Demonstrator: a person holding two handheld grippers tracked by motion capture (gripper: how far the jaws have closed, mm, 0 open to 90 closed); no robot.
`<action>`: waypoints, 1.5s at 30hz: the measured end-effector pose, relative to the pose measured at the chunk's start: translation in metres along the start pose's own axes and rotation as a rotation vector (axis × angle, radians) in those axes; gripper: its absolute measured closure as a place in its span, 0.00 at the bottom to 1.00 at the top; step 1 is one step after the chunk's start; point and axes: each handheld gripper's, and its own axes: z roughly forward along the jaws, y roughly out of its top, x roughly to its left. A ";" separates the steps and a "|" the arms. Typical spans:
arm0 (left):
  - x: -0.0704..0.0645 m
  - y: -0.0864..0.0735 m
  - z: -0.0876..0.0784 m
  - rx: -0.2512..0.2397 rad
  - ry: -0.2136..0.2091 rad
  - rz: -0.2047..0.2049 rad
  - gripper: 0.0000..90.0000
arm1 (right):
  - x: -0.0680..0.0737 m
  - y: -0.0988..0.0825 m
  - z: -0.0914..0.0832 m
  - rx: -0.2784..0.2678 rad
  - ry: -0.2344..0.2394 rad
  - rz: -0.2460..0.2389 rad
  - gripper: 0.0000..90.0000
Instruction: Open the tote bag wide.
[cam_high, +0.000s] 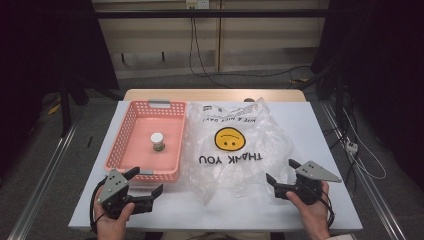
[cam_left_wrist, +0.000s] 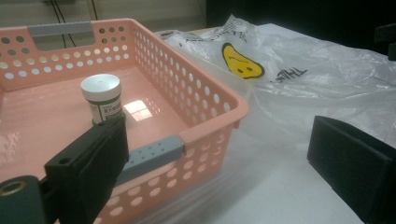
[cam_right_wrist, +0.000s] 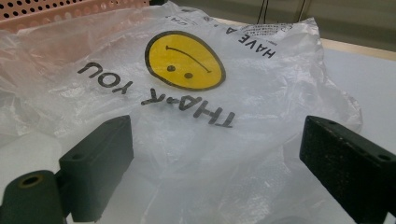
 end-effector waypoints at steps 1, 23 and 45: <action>0.000 0.000 0.000 0.000 0.000 0.003 0.06 | 0.000 0.000 0.001 0.001 0.003 -0.003 0.10; 0.004 -0.002 0.003 0.023 0.002 0.012 0.05 | 0.016 0.014 0.010 0.059 0.103 -0.068 0.11; 0.003 -0.003 0.004 0.029 -0.017 0.020 0.05 | 0.061 0.042 0.067 0.237 0.280 -0.170 0.20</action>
